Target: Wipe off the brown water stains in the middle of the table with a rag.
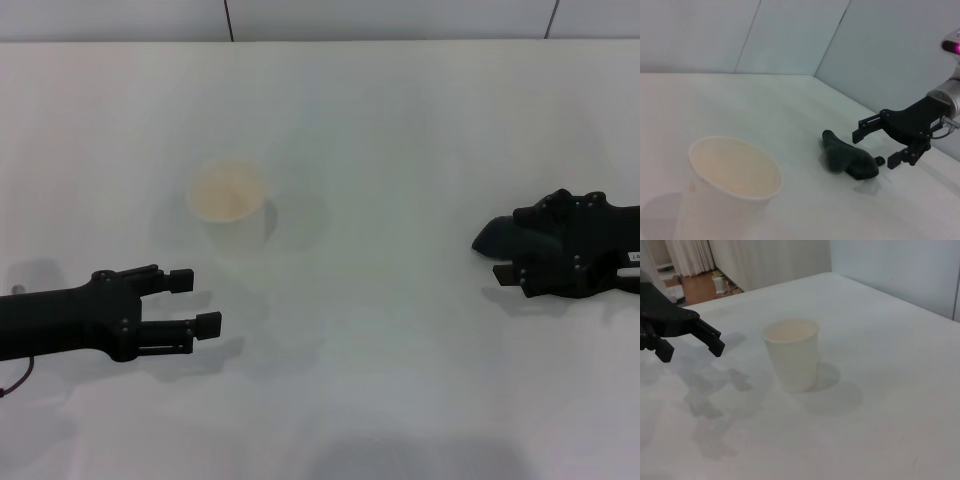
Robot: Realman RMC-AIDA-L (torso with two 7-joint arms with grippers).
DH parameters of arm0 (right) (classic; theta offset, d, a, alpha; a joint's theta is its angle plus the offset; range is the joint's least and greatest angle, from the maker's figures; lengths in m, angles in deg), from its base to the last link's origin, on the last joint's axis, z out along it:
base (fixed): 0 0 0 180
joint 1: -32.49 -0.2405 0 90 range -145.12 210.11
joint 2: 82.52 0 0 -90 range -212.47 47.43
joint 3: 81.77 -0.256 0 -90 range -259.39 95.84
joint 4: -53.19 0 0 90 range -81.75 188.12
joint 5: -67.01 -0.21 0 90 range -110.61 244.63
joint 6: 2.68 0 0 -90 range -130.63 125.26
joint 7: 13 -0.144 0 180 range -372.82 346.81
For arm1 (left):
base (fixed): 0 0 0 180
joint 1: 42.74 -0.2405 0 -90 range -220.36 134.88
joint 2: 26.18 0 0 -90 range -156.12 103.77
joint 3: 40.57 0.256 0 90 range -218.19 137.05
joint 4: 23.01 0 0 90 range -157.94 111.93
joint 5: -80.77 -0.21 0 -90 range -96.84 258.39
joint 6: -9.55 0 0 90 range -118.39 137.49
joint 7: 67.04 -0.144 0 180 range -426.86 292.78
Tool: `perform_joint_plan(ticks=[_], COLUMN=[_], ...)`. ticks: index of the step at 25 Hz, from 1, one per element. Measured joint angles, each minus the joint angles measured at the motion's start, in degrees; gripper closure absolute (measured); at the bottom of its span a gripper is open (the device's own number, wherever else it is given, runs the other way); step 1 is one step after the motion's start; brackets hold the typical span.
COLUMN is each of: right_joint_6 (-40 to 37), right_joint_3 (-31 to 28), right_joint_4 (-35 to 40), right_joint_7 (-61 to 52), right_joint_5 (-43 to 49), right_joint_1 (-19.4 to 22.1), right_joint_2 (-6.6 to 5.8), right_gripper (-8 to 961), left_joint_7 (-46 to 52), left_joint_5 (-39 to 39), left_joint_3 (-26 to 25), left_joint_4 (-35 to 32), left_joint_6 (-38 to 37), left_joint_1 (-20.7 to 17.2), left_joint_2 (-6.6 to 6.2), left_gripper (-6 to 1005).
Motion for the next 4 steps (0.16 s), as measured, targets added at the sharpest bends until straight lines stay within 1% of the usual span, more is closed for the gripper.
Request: perform_joint_plan(ticks=[4], right_joint_6=[0.0], right_joint_3=[0.0], right_joint_4=[0.0], right_joint_7=[0.0], right_joint_5=[0.0], right_joint_1=[0.0], right_joint_2=[-0.03], right_gripper=[81], left_joint_7=[0.0], left_joint_5=[0.0], left_joint_3=[0.0], left_joint_4=[0.0], left_joint_6=[-0.1], left_joint_1=[0.0], left_joint_2=[0.08], left_gripper=[111])
